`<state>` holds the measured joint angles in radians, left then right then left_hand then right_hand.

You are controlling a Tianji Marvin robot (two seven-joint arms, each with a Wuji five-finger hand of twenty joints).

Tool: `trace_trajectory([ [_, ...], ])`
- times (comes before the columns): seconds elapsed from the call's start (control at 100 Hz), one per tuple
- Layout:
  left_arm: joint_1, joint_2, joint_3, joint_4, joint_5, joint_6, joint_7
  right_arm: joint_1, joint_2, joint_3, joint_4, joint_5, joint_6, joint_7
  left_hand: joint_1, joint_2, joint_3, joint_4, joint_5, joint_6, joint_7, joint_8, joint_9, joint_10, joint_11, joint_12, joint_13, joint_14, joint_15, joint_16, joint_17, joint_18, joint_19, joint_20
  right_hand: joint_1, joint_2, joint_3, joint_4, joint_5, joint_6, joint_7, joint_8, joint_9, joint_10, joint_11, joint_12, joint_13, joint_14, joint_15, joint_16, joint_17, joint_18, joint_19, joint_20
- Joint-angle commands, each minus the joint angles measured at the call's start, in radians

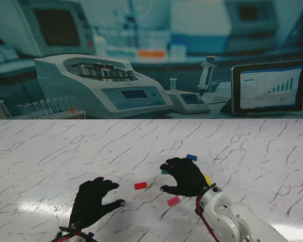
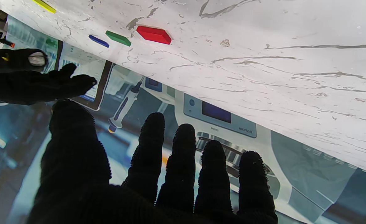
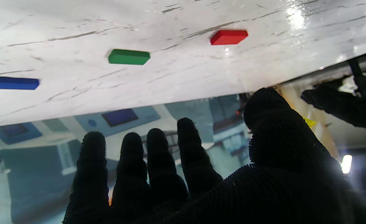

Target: Arrange dominoes in a row

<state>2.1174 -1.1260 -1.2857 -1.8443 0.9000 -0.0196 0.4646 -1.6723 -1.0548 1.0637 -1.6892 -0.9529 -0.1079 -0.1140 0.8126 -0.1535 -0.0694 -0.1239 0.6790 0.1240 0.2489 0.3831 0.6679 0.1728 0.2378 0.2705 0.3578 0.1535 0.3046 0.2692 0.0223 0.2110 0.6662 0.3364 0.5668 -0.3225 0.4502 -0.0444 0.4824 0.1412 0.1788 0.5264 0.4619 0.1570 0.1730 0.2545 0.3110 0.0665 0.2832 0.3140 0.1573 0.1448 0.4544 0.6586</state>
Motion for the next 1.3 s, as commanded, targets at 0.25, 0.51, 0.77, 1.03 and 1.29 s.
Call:
trace_trajectory([
  [0.25, 0.005, -0.005, -0.001, 0.008, -0.002, -0.040, 0.001, 0.144, -0.024, -0.190, 0.064, 0.031, 0.102, 0.024, -0.012, -0.002, 0.013, 0.027, 0.007, -0.006, 0.004, 0.007, -0.003, -0.012, -0.003, -0.004, -0.020, -0.024, 0.016, -0.009, -0.004, -0.033, -0.004, 0.005, 0.051, -0.046, 0.109, 0.041, -0.015, -0.009, 0.022, 0.007, 0.001, -0.019, 0.037, 0.008, 0.010, -0.022, 0.037, 0.007, 0.020, 0.076, -0.014, 0.013],
  [0.51, 0.003, -0.006, -0.002, 0.014, -0.003, -0.048, 0.006, 0.244, -0.028, -0.334, 0.119, 0.053, 0.165, 0.056, -0.012, -0.002, 0.013, 0.027, 0.008, -0.006, 0.006, 0.007, -0.002, -0.012, -0.002, -0.004, -0.020, -0.024, 0.016, -0.009, -0.003, -0.034, -0.003, 0.005, 0.065, -0.064, 0.176, 0.033, -0.014, -0.016, 0.030, 0.013, -0.006, -0.029, 0.062, 0.005, 0.009, -0.029, 0.056, 0.006, 0.031, 0.058, -0.003, 0.010],
  [0.77, 0.009, -0.007, -0.007, 0.015, -0.003, -0.052, 0.015, 0.298, -0.039, -0.428, 0.149, 0.067, 0.235, 0.058, -0.011, -0.001, 0.013, 0.027, 0.012, -0.006, 0.009, 0.008, 0.001, -0.012, -0.001, -0.003, -0.018, -0.026, 0.017, -0.008, -0.003, -0.034, -0.002, 0.006, 0.086, -0.071, 0.214, 0.030, -0.006, -0.021, 0.039, 0.017, -0.006, -0.033, 0.089, 0.006, 0.013, -0.034, 0.079, 0.009, 0.039, 0.044, 0.012, 0.005],
  [1.03, 0.011, -0.008, -0.010, 0.017, -0.003, -0.055, 0.022, 0.340, -0.057, -0.483, 0.200, 0.113, 0.284, 0.050, -0.009, -0.001, 0.013, 0.027, 0.015, -0.006, 0.014, 0.009, 0.004, -0.015, 0.002, -0.002, -0.014, -0.025, 0.019, -0.008, -0.001, -0.033, -0.001, 0.006, 0.092, -0.074, 0.230, 0.025, 0.001, -0.029, 0.048, 0.022, -0.002, -0.040, 0.112, 0.007, 0.016, -0.039, 0.096, 0.012, 0.042, 0.039, 0.030, 0.001],
  [1.29, 0.011, -0.009, -0.013, 0.019, -0.010, -0.056, 0.021, 0.368, -0.080, -0.526, 0.270, 0.133, 0.293, -0.013, -0.008, -0.001, 0.013, 0.027, 0.019, -0.007, 0.021, 0.012, 0.010, -0.017, 0.005, 0.000, -0.012, -0.027, 0.020, -0.007, 0.000, -0.032, 0.002, 0.008, 0.104, -0.084, 0.260, 0.022, 0.014, -0.049, 0.080, 0.044, 0.019, -0.053, 0.154, 0.014, 0.039, -0.047, 0.131, 0.023, 0.037, 0.016, 0.117, -0.011],
])
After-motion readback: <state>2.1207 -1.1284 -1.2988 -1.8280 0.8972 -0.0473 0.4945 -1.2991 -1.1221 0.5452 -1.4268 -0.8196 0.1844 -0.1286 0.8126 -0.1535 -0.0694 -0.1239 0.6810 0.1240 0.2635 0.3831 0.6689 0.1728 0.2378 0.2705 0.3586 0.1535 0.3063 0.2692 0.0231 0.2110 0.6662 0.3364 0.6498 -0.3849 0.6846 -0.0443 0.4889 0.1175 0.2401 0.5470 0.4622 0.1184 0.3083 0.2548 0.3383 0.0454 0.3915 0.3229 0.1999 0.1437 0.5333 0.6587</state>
